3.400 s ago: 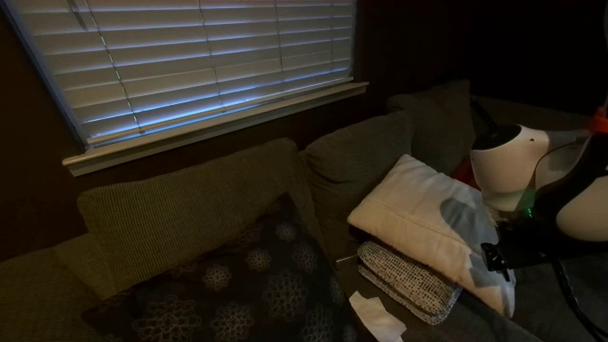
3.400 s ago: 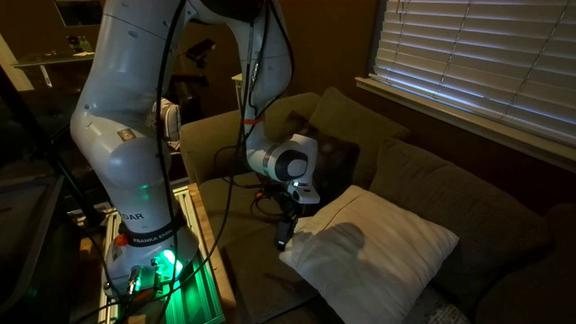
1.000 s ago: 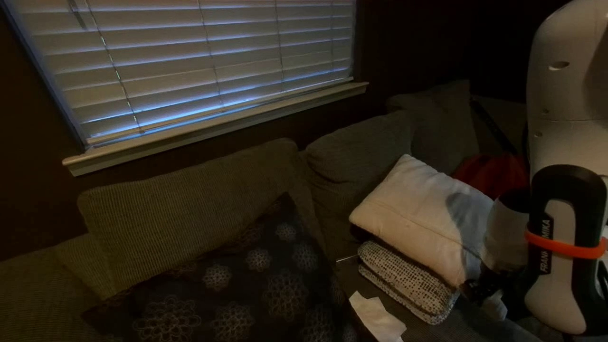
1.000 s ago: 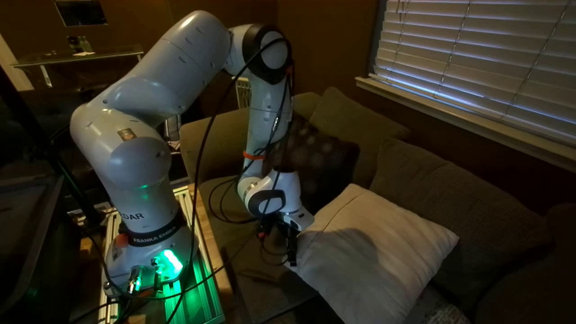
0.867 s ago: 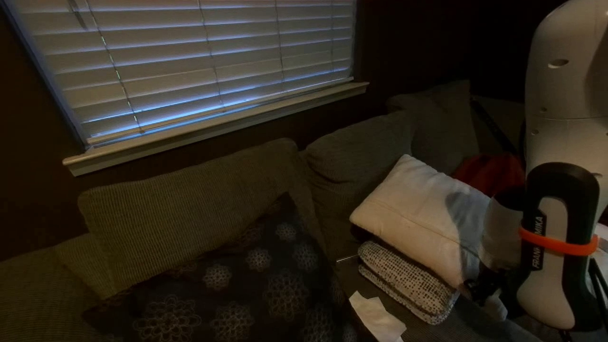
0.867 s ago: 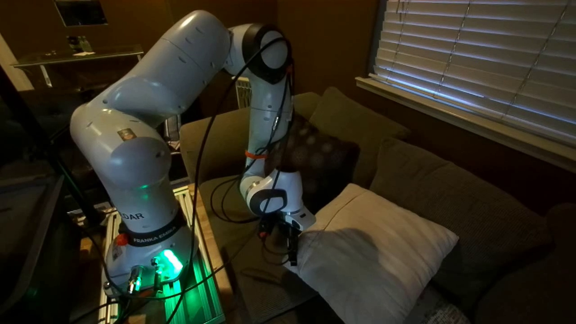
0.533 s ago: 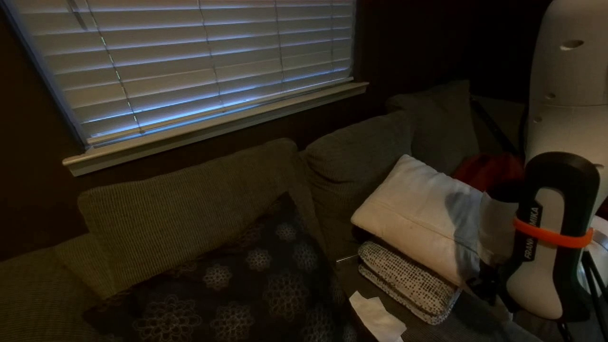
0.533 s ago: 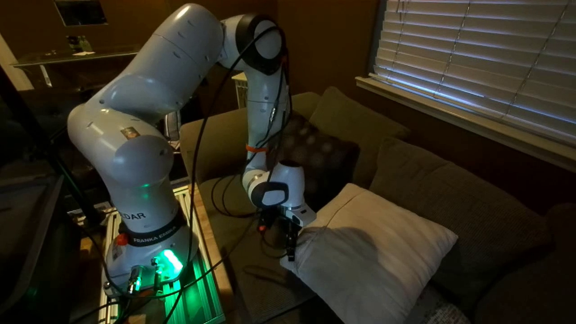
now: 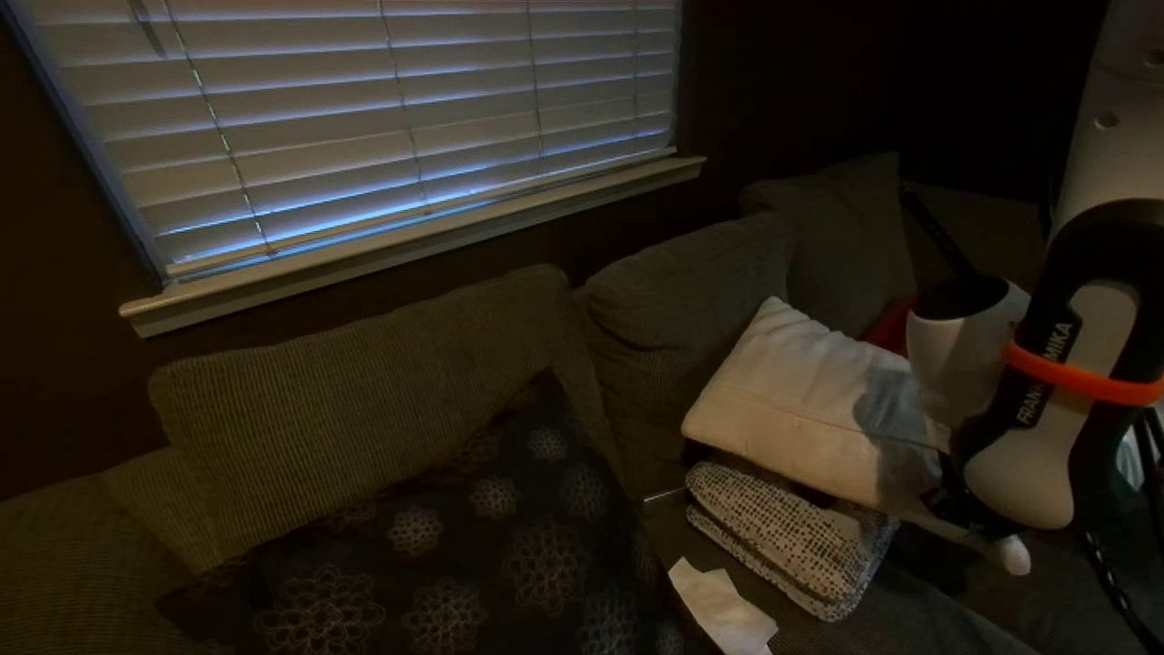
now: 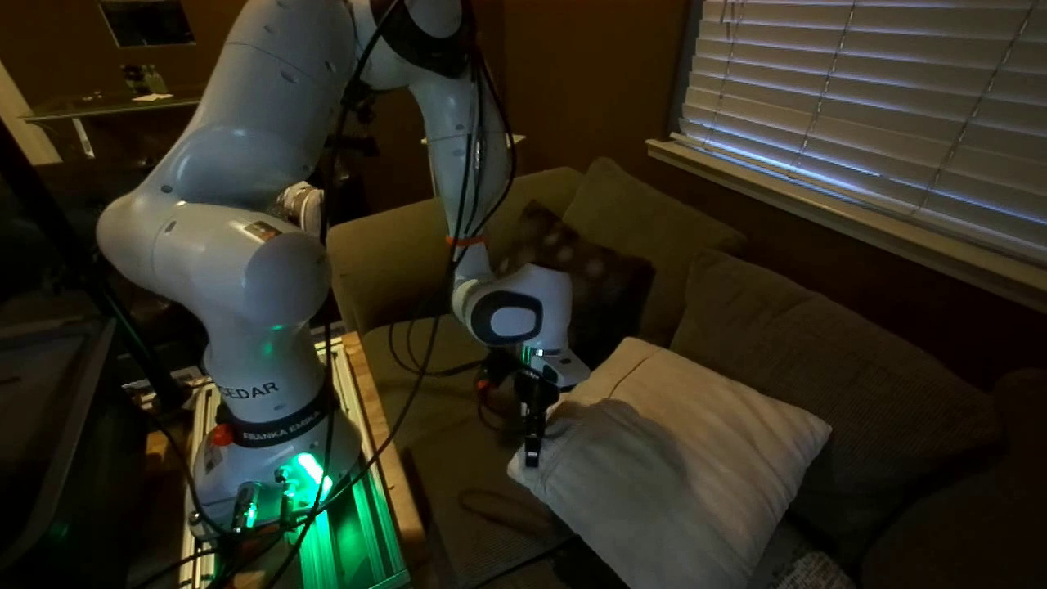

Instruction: Make the white pillow sit straight

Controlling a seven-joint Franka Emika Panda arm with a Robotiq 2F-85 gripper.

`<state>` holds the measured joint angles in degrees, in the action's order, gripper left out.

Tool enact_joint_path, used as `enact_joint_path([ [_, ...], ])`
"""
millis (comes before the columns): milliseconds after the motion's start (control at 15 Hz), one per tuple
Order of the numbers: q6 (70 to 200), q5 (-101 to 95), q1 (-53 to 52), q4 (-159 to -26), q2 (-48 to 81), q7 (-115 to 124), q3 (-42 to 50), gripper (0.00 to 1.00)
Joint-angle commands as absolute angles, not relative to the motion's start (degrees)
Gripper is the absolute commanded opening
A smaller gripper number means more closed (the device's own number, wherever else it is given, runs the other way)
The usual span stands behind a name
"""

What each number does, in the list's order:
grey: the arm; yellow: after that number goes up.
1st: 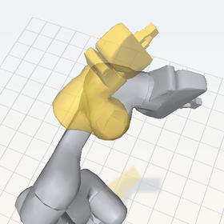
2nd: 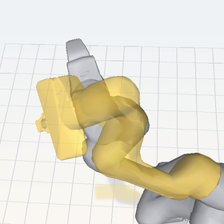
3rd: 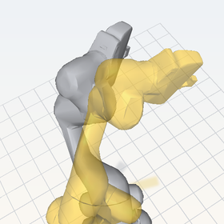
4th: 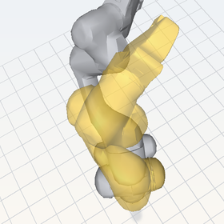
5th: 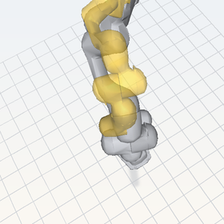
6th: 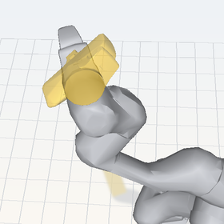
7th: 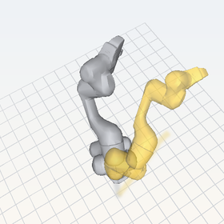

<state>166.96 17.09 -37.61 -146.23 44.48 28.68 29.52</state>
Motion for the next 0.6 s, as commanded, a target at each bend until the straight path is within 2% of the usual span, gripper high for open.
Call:
enact_joint_path([
  [0, 160.38, 10.3, -49.7, -149.15, 42.08, 35.66, 41.43, 0.03],
  [533, 151.82, 0.18, -76.38, -152.08, 44.02, 44.77, 66.73, 0.03],
])
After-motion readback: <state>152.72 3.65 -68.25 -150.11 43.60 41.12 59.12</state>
